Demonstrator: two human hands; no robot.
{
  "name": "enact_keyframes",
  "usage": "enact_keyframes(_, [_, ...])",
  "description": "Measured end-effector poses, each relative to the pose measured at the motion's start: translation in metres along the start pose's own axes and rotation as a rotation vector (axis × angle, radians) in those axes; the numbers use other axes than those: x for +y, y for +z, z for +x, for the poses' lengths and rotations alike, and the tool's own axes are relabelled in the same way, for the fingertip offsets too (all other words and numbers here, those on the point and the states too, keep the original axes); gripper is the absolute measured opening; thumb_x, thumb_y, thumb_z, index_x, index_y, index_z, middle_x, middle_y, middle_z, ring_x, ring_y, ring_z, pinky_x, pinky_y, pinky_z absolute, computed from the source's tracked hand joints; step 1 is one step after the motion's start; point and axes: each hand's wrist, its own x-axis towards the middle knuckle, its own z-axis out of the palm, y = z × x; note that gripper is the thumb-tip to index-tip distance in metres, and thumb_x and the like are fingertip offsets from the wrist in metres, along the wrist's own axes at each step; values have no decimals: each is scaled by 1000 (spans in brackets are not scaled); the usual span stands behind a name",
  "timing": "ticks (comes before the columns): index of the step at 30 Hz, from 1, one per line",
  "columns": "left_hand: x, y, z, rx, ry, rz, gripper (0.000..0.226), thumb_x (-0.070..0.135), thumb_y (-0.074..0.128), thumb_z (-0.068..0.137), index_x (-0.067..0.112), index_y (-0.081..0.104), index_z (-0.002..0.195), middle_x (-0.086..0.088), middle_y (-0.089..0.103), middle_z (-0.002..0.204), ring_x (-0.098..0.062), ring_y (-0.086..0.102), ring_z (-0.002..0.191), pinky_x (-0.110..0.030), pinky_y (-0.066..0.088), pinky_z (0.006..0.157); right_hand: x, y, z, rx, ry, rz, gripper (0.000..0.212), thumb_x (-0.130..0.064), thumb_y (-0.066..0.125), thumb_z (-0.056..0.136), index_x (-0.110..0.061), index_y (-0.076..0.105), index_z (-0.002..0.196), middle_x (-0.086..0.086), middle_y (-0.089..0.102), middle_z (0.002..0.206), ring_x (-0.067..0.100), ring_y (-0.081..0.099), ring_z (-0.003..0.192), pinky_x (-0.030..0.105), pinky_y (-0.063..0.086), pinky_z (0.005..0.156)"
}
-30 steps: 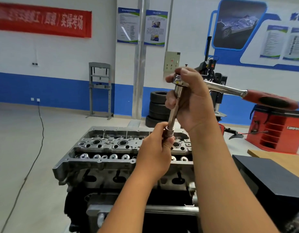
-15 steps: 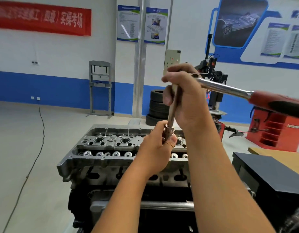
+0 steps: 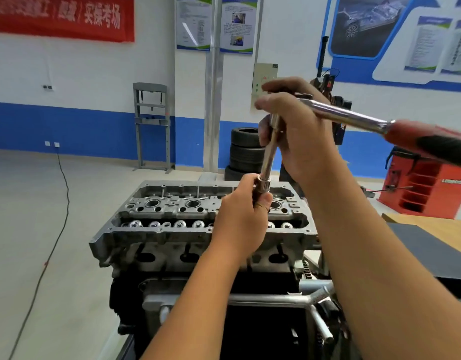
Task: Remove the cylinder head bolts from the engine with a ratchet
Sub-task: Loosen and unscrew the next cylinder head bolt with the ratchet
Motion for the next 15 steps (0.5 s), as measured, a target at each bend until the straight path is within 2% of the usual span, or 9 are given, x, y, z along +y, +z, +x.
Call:
enact_keyframes(2, [1,-2,-1,-22,-4,-13,14,31,50,107,41,52,97,15,67,85,-5,62,78,-33,50,67,0,-1,-2,-37,172,291,19,-6,62,86,-14,64,104,11,67,88,21,47,51,31,35,55])
enact_keyframes(4, [3,-2,-1,-1,-18,-8,18,28,50,107,42,52,95,15,68,85,-5,62,77,-30,46,66,2,-1,-2,-31,237,389,28,-9,58,84,-18,62,110,7,69,89,15,42,49,28,28,55])
enact_keyframes(7, [3,3,0,72,-50,6,31,18,54,104,43,53,87,15,67,79,-5,61,71,-28,46,64,6,5,-5,97,181,282,33,-12,63,85,-13,63,118,15,71,88,18,42,44,26,33,48])
enact_keyframes(10, [3,6,0,129,-65,52,35,7,56,100,42,59,92,18,68,79,-1,62,73,-25,45,63,1,23,-15,276,46,64,35,-7,69,95,-3,56,128,28,71,96,26,55,52,28,43,43])
enact_keyframes(11, [4,7,-1,142,-67,55,35,5,56,99,39,62,95,19,69,80,-2,63,75,-26,47,64,-2,28,-21,317,16,-19,36,-5,69,96,0,54,128,33,68,101,32,60,61,32,49,46])
enact_keyframes(13, [5,8,-2,158,-74,46,31,5,57,98,34,68,99,17,71,83,-5,64,82,-30,52,70,-8,29,-32,331,46,-149,28,-3,67,98,-1,54,123,33,65,110,44,62,81,46,57,68])
enact_keyframes(14, [5,8,-2,164,-75,44,27,7,58,99,33,68,98,16,71,83,-9,65,83,-31,52,70,-12,29,-39,295,102,-197,18,-5,62,102,-3,56,118,28,65,109,44,59,85,49,53,77])
enact_keyframes(15, [5,8,-3,168,-72,45,24,10,60,99,32,66,91,14,70,80,-10,64,79,-32,51,68,-14,30,-47,222,192,-205,14,-10,54,107,-3,57,119,19,63,105,40,56,85,45,50,80])
